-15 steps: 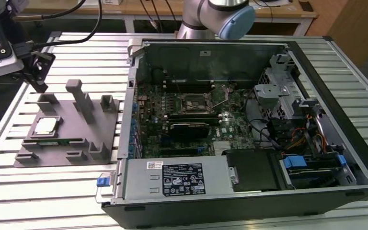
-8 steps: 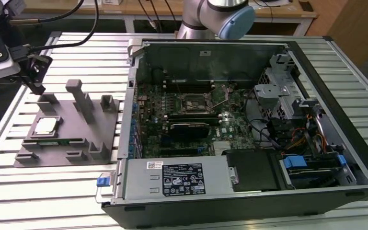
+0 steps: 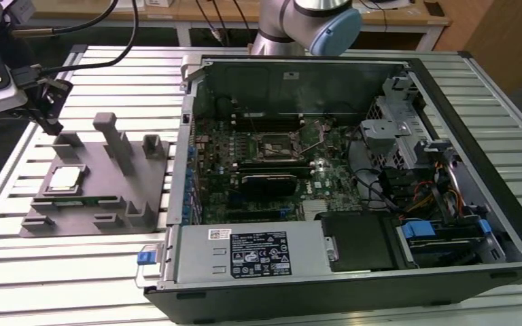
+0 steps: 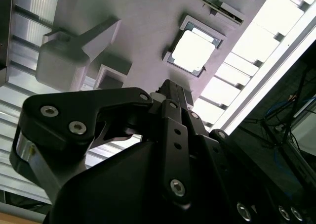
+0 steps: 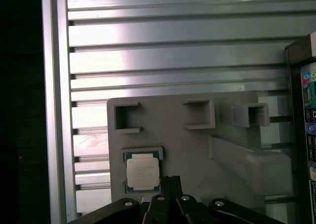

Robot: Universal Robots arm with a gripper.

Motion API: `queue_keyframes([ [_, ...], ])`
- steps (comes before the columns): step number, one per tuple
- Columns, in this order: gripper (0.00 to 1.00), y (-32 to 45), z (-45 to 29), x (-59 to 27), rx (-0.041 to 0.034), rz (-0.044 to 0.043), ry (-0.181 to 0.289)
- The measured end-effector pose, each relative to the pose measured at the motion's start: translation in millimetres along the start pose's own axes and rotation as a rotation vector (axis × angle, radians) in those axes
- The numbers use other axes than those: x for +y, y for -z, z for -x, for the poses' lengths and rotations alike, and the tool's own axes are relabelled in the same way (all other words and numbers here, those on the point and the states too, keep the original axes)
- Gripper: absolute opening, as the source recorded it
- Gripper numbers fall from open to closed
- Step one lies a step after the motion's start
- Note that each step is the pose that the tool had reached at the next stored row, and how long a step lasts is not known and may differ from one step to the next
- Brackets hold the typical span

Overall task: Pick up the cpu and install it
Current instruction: 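Pick up the cpu and move it towards the insertion slot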

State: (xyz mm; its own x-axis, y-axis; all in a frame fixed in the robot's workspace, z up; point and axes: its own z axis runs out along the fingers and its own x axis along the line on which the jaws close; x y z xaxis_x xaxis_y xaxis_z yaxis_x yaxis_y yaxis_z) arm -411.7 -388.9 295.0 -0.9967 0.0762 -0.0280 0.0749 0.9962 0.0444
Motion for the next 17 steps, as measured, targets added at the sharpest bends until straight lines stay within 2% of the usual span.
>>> queue_keyframes([
  [12,0.11,-3.6,-2.9,-0.3,0.0,-0.0005,0.0],
  [17,0.11,-5.7,-4.0,-0.5,-0.0001,-0.0036,0.0],
])
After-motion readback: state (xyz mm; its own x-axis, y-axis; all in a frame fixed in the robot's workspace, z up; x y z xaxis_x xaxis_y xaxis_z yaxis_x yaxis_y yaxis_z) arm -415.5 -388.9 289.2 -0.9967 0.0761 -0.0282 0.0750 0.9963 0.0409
